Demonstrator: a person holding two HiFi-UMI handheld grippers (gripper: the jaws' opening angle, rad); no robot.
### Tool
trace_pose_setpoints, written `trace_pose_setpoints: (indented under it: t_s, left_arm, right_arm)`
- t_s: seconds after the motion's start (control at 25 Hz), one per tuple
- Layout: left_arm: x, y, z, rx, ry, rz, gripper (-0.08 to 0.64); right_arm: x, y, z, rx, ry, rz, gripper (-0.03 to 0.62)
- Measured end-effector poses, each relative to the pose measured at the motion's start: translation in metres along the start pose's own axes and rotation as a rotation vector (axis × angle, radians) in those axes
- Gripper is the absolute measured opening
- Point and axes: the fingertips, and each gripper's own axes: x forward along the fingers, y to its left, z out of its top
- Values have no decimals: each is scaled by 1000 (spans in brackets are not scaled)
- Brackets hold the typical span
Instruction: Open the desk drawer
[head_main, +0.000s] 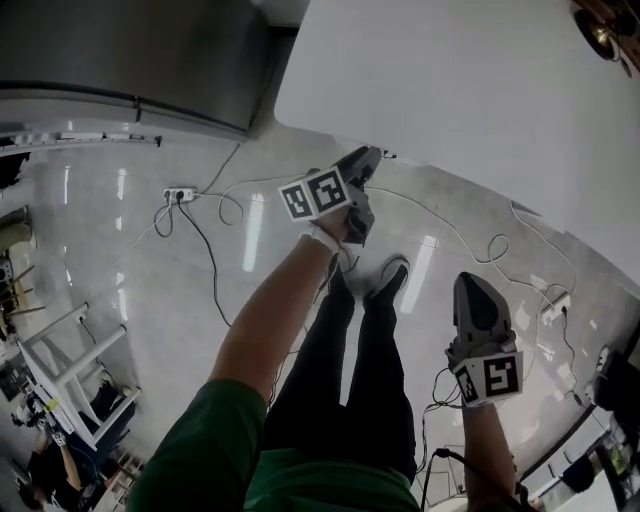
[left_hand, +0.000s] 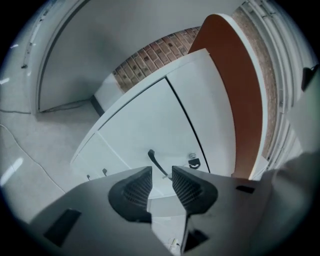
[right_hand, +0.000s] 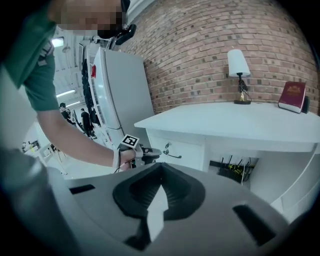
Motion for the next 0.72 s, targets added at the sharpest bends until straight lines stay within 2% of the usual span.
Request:
trace_pose_setpoints:
  t_s: [0.24, 0.4, 0.6, 0.72]
  left_arm:
    - [27, 16, 0, -98, -46, -30, 135]
    - [36, 16, 5, -125, -71, -64, 170]
    - [45, 10, 9, -151, -90, -110, 169]
    - [48, 4, 10, -147, -107, -137, 138]
  right_arm:
    - [14, -1, -38, 55, 35, -5, 2]
    - [16, 1, -46, 61, 39, 17, 2]
    - [13, 9, -58, 87, 60, 39, 2]
    - [11, 13, -66, 116, 66, 45, 2]
